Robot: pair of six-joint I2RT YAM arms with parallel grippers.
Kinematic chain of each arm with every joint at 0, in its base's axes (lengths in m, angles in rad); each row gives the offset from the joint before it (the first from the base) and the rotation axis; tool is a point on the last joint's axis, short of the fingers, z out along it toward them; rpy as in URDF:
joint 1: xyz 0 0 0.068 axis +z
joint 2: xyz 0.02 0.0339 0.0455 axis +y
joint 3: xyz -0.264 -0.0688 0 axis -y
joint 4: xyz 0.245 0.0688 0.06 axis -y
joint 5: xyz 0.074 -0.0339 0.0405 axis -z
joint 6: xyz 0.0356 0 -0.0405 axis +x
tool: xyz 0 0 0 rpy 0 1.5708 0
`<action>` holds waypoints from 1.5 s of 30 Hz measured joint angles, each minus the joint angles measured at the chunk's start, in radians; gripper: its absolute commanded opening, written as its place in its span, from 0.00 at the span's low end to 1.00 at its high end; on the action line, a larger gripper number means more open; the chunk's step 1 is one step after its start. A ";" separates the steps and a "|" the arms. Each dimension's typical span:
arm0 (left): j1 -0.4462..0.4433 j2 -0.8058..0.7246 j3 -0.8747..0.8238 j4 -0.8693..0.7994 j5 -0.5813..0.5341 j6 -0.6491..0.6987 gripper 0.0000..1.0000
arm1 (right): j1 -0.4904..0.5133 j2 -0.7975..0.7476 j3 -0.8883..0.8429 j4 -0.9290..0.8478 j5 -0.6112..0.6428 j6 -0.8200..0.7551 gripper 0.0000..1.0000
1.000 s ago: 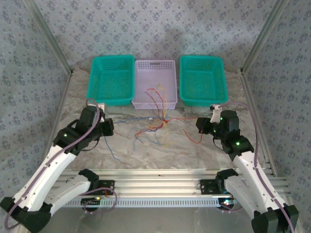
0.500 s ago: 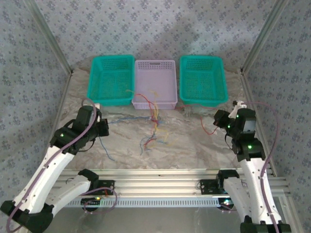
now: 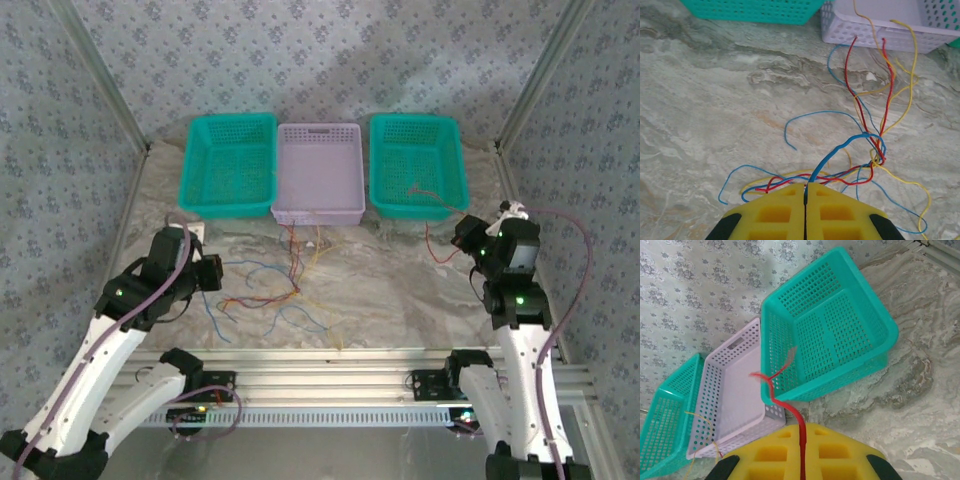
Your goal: Untangle the cables
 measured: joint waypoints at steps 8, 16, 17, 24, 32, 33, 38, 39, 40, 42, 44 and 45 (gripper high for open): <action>-0.003 0.054 -0.018 0.082 0.088 0.001 0.00 | 0.034 0.215 0.121 0.063 0.039 0.001 0.00; -0.072 0.077 -0.017 0.155 0.129 0.015 0.00 | 0.054 0.561 0.297 0.102 0.091 -0.014 0.00; -0.084 0.084 -0.016 0.164 0.130 0.021 0.00 | 0.054 0.603 0.329 0.103 0.100 -0.018 0.00; -0.139 0.116 -0.010 0.195 0.131 0.060 0.00 | 0.063 0.843 0.523 0.104 0.137 -0.041 0.00; -0.140 0.083 -0.010 0.203 0.132 0.072 0.00 | 0.075 1.079 0.692 0.044 0.171 -0.082 0.00; -0.140 0.080 -0.010 0.204 0.132 0.075 0.00 | 0.077 1.106 0.713 0.035 0.176 -0.087 0.00; -0.140 0.077 -0.011 0.205 0.132 0.076 0.00 | 0.083 1.216 0.799 -0.008 0.177 -0.109 0.00; -0.140 0.077 -0.011 0.205 0.132 0.076 0.00 | 0.085 1.237 0.817 -0.020 0.176 -0.113 0.00; -0.140 0.077 -0.011 0.205 0.132 0.076 0.00 | 0.087 1.255 0.835 -0.033 0.176 -0.116 0.00; -0.140 0.077 -0.011 0.205 0.132 0.076 0.00 | 0.089 1.288 0.867 -0.053 0.176 -0.120 0.00; -0.140 0.077 -0.011 0.205 0.132 0.076 0.00 | 0.092 1.307 0.885 -0.063 0.176 -0.124 0.00; -0.140 0.077 -0.011 0.205 0.132 0.076 0.00 | 0.093 1.316 0.890 -0.070 0.176 -0.127 0.00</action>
